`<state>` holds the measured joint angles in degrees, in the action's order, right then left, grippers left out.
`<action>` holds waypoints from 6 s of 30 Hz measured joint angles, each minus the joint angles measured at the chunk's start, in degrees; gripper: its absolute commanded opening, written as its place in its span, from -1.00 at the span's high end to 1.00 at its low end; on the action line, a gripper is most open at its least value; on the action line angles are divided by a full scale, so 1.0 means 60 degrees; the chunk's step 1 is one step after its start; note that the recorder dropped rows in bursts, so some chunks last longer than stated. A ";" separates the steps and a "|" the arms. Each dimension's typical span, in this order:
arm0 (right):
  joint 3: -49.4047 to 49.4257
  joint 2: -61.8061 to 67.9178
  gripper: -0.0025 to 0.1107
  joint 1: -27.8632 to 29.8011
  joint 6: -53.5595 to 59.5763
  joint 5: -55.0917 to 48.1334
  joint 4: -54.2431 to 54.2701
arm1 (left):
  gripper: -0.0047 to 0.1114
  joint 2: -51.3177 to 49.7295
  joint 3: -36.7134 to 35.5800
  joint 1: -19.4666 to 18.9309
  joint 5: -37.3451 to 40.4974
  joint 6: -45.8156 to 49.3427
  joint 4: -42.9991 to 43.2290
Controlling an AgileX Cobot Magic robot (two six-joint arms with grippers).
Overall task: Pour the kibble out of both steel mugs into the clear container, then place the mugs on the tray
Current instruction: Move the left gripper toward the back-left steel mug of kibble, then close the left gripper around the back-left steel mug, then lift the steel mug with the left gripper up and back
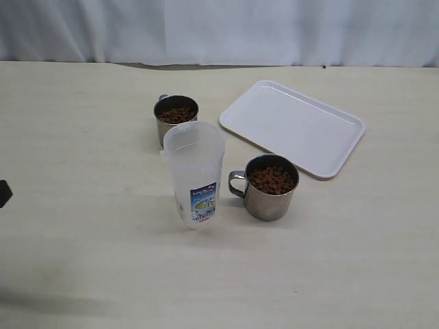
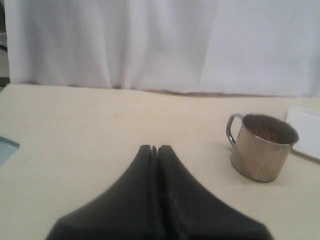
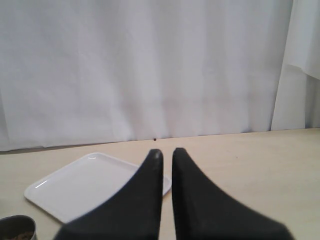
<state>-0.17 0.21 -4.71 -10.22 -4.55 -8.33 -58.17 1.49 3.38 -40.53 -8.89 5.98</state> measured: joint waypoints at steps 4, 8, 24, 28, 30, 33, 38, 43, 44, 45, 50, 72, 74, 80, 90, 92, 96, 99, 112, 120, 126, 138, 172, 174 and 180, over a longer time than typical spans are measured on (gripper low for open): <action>0.0000 0.0000 0.87 0.0000 0.0000 0.0000 0.0000 | 0.92 -0.2457 0.0466 0.0000 -0.1317 0.0055 0.0595; 0.0000 0.0000 0.87 0.0000 0.0000 0.0000 0.0000 | 0.92 -0.4239 0.0696 0.0000 -0.2623 0.0254 0.0870; 0.0000 0.0000 0.87 0.0000 0.0000 0.0000 0.0000 | 0.92 -0.5550 0.2179 0.0000 -0.2637 0.0637 0.2233; 0.0000 0.0000 0.87 0.0000 0.0000 0.0000 0.0000 | 0.92 -0.5566 0.2842 0.0000 -0.2303 0.0423 0.2973; 0.0000 0.0000 0.87 0.0000 0.0000 0.0000 0.0000 | 0.92 -0.5566 0.2890 0.0000 -0.2667 0.0408 0.3086; 0.0000 0.0000 0.87 0.0000 0.0000 0.0000 0.0000 | 0.92 -0.5694 0.2897 0.0000 -0.3251 0.0453 0.3276; 0.0000 0.0000 0.87 0.0000 0.0000 0.0000 0.0000 | 0.92 -0.6700 0.2991 -0.0133 -0.4134 0.0936 0.3511; 0.0000 0.0000 0.87 0.0000 0.0000 0.0000 0.0000 | 0.92 -0.8427 0.3789 -0.1059 -0.4691 0.0312 0.5353; 0.0000 0.0000 0.87 0.0000 0.0000 0.0000 0.0000 | 0.92 -0.8820 0.4058 -0.1267 -0.4691 0.0111 0.5899; 0.0000 0.0000 0.87 0.0000 0.0000 0.0000 0.0000 | 0.92 -0.9112 0.4328 -0.1450 -0.4691 -0.0038 0.6366; 0.0000 0.0000 0.87 0.0000 0.0000 0.0000 0.0000 | 0.92 -1.0353 0.5337 -0.1766 -0.4691 -0.0427 0.7243; 0.0000 0.0000 0.87 0.0000 0.0000 0.0000 0.0000 | 0.03 -1.2141 0.7944 -0.1731 -0.4821 -0.0644 1.0713; 0.0000 0.0000 0.87 0.0000 0.0000 0.0000 0.0000 | -0.27 -1.2141 0.7944 -0.1703 -0.4821 -0.0684 1.0526; 0.0000 0.0000 0.87 0.0000 0.0000 0.0000 0.0000 | -0.36 -1.2141 0.7944 -0.1641 -0.4821 -0.0684 0.9777; 0.0000 0.0000 0.87 0.0000 0.0000 0.0000 0.0000 | -0.36 -1.2141 0.7967 -0.0652 -0.4821 -0.0188 0.8273; 0.0000 0.0000 0.87 0.0000 0.0000 0.0000 0.0000 | -0.36 -1.2204 0.8087 -0.0360 -0.4821 0.0009 0.7938; 0.0000 0.0000 0.87 0.0000 0.0000 0.0000 0.0000 | -0.36 -1.2453 0.8776 -0.0089 -0.4725 -0.0236 0.7909; 0.0000 0.0000 0.87 0.0000 0.0000 0.0000 0.0000 | -0.36 -1.2617 0.9135 -0.0078 -0.4617 -0.0471 0.8039; 0.0000 0.0000 0.87 0.0000 0.0000 0.0000 0.0000 | -0.36 -1.3078 0.9946 0.0321 -0.4368 -0.0728 0.8229; 0.0000 0.0000 0.87 0.0000 0.0000 0.0000 0.0000 | -0.36 -1.3373 1.0290 0.0422 -0.4284 -0.0728 0.7997; 0.0000 0.0000 0.87 0.0000 0.0000 -0.0018 0.0000 | -0.36 -1.3812 1.0784 0.0422 -0.4284 -0.0728 0.8214; 0.0000 0.0000 0.87 0.0000 0.0000 -0.0018 0.0000 | -0.36 -1.4167 1.1682 0.0463 -0.4356 -0.1224 0.8432; 0.0000 0.0000 0.87 0.0000 0.0000 -0.0018 0.0000 | 0.55 -1.4607 1.2047 0.0790 -0.4623 -0.1229 0.7239; 0.0000 0.0000 0.87 0.0000 0.0000 -0.0018 0.0000 | 0.79 -1.4607 1.2047 0.0790 -0.4623 -0.1229 0.7222; 0.0000 0.0000 0.87 0.0000 0.0000 -0.0018 0.0000 | 0.92 -1.4590 1.2047 0.0606 -0.4597 -0.1249 0.7260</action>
<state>-0.17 0.21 -4.71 -10.22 -4.66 -8.33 -145.71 73.78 7.02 -68.11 -16.38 49.54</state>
